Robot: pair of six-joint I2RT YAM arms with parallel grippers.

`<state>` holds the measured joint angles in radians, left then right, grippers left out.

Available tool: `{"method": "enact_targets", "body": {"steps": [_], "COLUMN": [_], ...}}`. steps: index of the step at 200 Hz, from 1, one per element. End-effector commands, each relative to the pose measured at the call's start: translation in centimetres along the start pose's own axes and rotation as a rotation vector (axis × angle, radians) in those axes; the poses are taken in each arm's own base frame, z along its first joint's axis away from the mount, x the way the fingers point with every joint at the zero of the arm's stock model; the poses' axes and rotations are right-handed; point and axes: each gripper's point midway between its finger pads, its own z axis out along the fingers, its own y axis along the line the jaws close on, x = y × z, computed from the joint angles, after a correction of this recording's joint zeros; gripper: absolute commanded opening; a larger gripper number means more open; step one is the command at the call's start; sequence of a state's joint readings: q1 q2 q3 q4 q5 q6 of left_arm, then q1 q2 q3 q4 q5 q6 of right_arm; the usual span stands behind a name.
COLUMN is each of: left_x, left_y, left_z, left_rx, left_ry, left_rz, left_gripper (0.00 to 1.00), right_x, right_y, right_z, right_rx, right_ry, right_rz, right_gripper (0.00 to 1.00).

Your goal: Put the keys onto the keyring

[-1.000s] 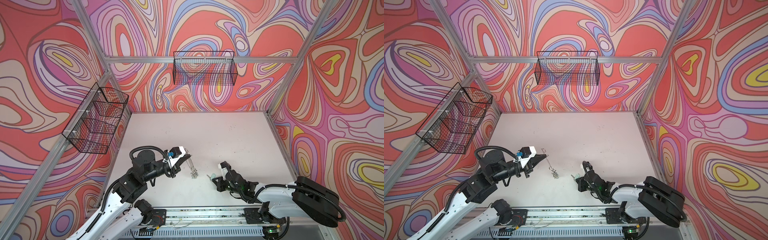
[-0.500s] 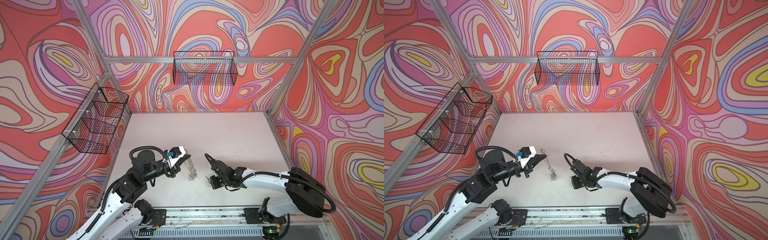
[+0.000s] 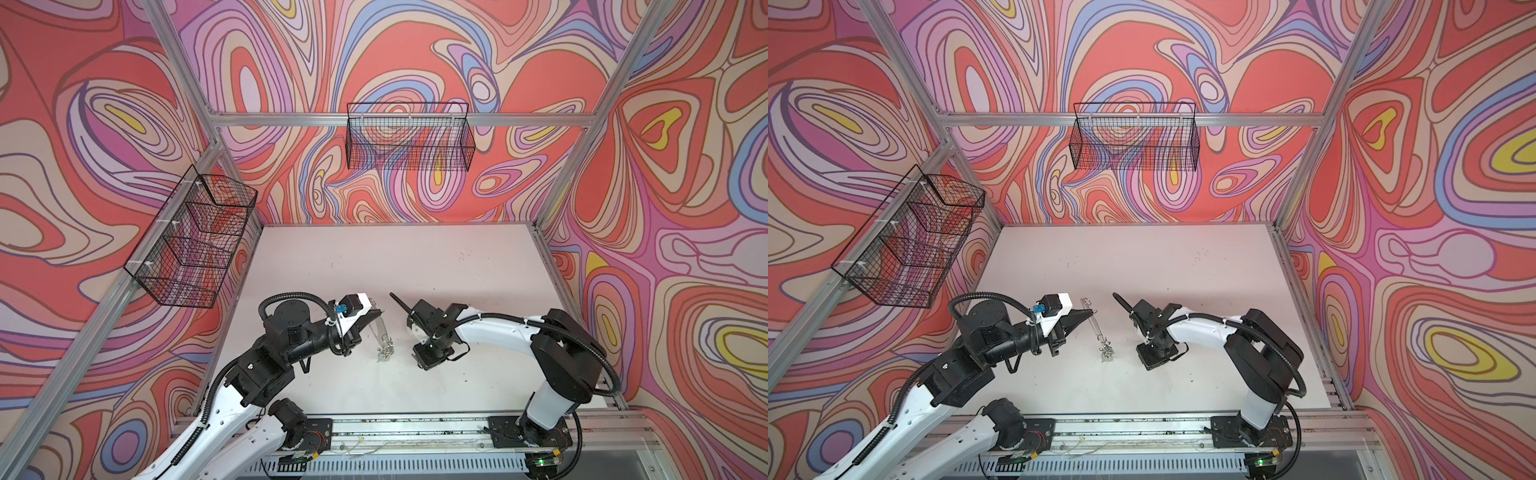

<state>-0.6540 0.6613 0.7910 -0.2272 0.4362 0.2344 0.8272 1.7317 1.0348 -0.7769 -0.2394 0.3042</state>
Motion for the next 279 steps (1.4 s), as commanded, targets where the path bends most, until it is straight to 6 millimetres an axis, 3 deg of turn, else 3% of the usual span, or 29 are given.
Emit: {"method": "enact_targets", "body": {"steps": [1,60,90,120,158,186,248,279], "left_x": [-1.6,-1.6,-1.5,-1.4,-1.3,-1.3,-1.3,-1.3], "left_y": [-0.1,-0.2,-0.2,-0.2,-0.2,-0.1,-0.2,-0.2], "left_z": [-0.5,-0.4,-0.3,-0.2,-0.1,-0.1,-0.1,-0.1], "left_rx": [0.003,0.009,0.012,0.012,0.013,0.012,0.011,0.011], "left_ry": [-0.064,-0.062,-0.060,-0.057,-0.052,-0.052,-0.053,-0.054], "left_rz": [0.025,0.024,0.019,0.017,0.014,0.016,0.017,0.017], "left_gripper": [0.00,0.00,0.00,0.00,0.00,0.00,0.00,0.00], "right_x": [1.2,-1.1,-1.7,-1.6,-1.0,-0.4,-0.4,-0.2], "right_y": [-1.0,-0.1,-0.2,0.0,-0.5,-1.5,-0.6,-1.4], "right_z": [-0.6,-2.6,-3.7,-4.7,-3.7,-2.8,-1.8,-1.4], "right_rx": [0.028,-0.069,-0.127,-0.246,-0.316,-0.289,-0.330,-0.282], "right_ry": [0.090,-0.156,-0.353,-0.537,-0.614,-0.624,-0.579,-0.561], "right_rz": [-0.042,0.044,0.103,0.174,0.248,0.265,0.248,0.262], "right_gripper": [0.00,0.33,0.39,0.41,0.40,0.40,0.38,0.37]}}
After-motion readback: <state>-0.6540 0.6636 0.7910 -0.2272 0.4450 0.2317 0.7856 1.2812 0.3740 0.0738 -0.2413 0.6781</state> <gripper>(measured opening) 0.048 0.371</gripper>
